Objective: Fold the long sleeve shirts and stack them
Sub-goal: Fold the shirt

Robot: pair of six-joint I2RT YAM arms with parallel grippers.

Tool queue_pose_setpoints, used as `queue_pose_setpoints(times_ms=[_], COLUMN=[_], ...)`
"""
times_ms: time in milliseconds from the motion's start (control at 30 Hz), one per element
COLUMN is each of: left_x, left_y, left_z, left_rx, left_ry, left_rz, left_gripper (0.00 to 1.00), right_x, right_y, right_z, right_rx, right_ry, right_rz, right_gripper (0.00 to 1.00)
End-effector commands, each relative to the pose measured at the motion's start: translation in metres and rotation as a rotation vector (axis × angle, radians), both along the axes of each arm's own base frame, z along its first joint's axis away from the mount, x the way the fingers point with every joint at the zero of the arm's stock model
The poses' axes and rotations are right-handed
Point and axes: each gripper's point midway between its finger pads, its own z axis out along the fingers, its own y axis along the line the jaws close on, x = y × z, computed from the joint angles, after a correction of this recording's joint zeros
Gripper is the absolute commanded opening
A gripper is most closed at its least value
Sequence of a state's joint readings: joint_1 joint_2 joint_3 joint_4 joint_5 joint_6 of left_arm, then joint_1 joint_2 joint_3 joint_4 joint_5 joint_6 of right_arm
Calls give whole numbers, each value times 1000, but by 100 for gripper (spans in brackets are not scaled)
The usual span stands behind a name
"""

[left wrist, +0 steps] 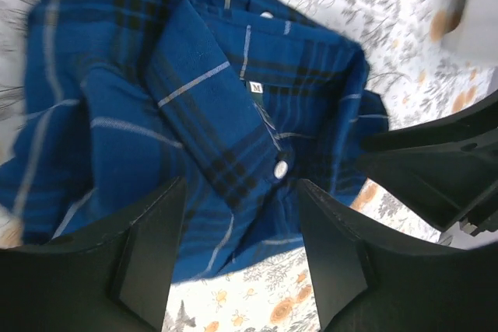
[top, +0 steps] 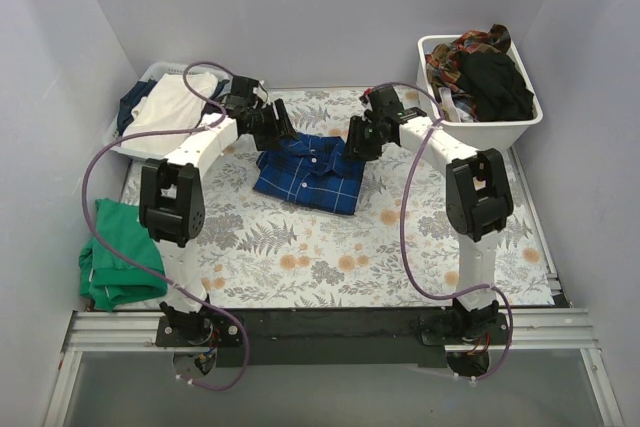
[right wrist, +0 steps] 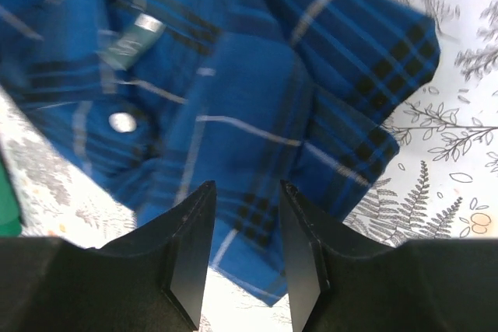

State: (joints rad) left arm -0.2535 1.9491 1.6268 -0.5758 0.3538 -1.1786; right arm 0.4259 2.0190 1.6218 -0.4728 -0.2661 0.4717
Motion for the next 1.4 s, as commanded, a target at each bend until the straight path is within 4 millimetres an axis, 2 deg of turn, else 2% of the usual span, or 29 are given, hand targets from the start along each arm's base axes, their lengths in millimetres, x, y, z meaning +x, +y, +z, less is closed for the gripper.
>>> queue_pose_setpoints(times_ms=[0,67,100,200,300,367,400,500,600,633,667,733,767,833,867,900,967,1000,1067,1100,1133,1167,1200,1233,1300,1333,1367], left_x=[-4,-9,-10,-21,-26,-27,-26,-12,13,29,35,46,53,60,60,60,65,65,67,71,70,70,70,69,69,68,67], left_y=[-19,-12,-4,15,24,24,23,18,11,8,6,4,4,10,13,19,37,43,59,64,71,73,76,78,79,80,81], left_z=[-31,-52,-68,-98,-116,-126,-128,-131,-123,-109,-101,-76,-47,-13,-1,24,43,56,58,66,59,59,56,53,48,45,41], left_rx=[-32,15,62,159,206,212,211,198,179,168,165,151,133,111,95,75,59,51,60,53,58,57,60,63,62,59,56], left_ry=[112,181,210,270,306,322,321,289,219,169,147,96,35,-35,-54,-96,-123,-144,-126,-131,-99,-93,-83,-75,-62,-48,-38], left_rz=[-39,-10,19,71,96,99,97,87,70,74,75,85,100,131,148,167,217,228,259,276,287,289,298,301,298,297,294], left_gripper=[57,56,55,55,55,55,56,56,56,57,57,57,59,61,62,63,63,64,64,64,64,64,64,64,64,64,64], right_x=[0,-1,-4,-9,-11,-7,1,11,23,27,29,33,38,41,41,41,40,33,25,19,15,8,2,-1,-12,-13,-14], right_y=[3,5,6,3,-1,-8,-13,-20,-23,-23,-23,-25,-27,-24,-23,-17,-7,9,32,55,66,80,98,106,123,126,130], right_z=[-12,-27,-32,-50,-63,-71,-69,-75,-69,-64,-54,-38,-15,10,35,45,70,74,71,78,62,56,60,39,26,11,5], right_rx=[7,4,5,-13,-32,-47,-52,-86,-114,-116,-118,-145,-164,-180,-174,-181,-171,-161,-138,-116,-127,-107,-77,-77,-41,-44,-34], right_ry=[77,120,142,190,220,236,220,214,179,156,130,60,-8,-93,-153,-196,-261,-274,-267,-289,-256,-236,-238,-193,-145,-116,-102], right_rz=[7,10,13,9,0,-19,-30,-38,-31,-26,-23,-5,-17,-1,-2,5,29,66,129,175,205,244,277,292,329,332,342], right_gripper=[45,45,45,44,43,43,43,43,43,42,42,43,43,43,44,44,45,45,45,45,45,46,46,46,46,46,46])
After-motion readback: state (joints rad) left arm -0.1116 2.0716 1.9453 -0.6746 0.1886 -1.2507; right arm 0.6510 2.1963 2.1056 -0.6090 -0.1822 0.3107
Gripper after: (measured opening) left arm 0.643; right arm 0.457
